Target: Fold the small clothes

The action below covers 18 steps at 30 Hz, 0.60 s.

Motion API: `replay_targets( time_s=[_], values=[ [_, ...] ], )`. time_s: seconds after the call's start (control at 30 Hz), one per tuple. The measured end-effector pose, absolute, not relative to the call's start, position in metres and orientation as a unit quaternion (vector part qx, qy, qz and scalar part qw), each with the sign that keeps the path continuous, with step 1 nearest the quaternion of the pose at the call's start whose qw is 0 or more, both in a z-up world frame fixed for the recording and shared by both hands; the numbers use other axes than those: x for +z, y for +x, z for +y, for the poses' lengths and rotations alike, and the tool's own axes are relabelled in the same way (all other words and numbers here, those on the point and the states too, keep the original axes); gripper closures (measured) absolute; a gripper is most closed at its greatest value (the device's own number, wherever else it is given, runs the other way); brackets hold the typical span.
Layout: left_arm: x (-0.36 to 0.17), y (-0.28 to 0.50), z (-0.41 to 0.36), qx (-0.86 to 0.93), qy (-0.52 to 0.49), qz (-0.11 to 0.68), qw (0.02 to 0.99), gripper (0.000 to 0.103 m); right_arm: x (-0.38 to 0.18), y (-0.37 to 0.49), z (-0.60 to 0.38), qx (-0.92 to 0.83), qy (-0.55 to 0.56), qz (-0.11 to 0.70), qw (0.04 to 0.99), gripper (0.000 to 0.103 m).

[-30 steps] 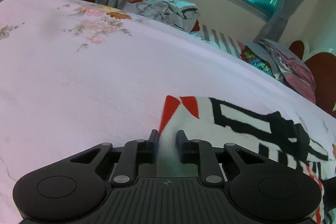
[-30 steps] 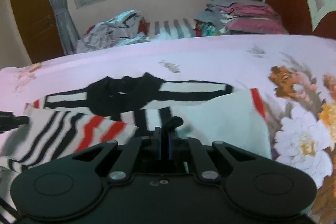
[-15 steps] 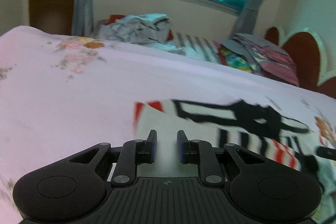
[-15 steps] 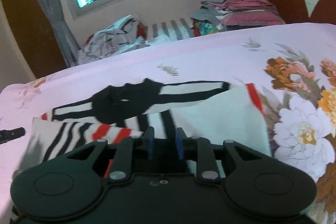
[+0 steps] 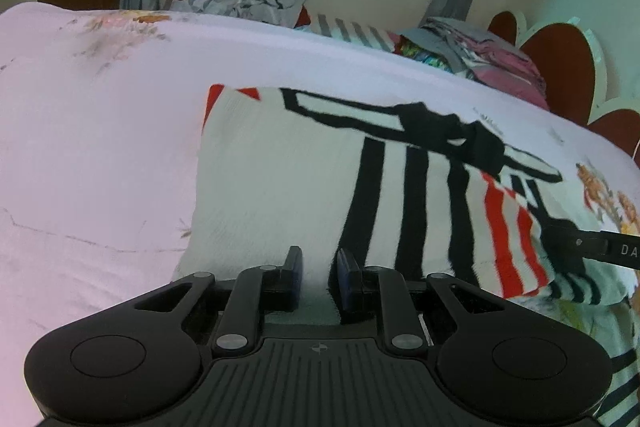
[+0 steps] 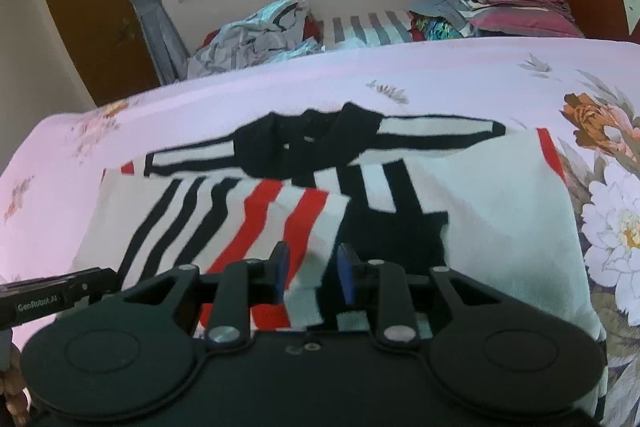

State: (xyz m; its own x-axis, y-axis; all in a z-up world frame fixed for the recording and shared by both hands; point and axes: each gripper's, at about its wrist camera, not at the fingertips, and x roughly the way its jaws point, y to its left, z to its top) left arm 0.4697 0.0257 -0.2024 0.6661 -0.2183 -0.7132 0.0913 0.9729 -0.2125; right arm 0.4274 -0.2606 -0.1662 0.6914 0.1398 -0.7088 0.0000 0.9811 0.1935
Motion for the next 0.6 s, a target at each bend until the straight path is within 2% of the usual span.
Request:
replay_targets(
  time_s=[0.3,0.6],
  values=[
    [-0.202,0.470,0.027,-0.084,-0.073,0.403,0.908,0.084,-0.180,0.429,-0.268,0.011,0.031,0.411,0.911,0.076],
    [-0.202,0.464,0.028,-0.079,-0.069,0.399,0.911,0.084,-0.178,0.421,-0.274,0.008,0.021,0.417,0.909,0.075]
  ],
)
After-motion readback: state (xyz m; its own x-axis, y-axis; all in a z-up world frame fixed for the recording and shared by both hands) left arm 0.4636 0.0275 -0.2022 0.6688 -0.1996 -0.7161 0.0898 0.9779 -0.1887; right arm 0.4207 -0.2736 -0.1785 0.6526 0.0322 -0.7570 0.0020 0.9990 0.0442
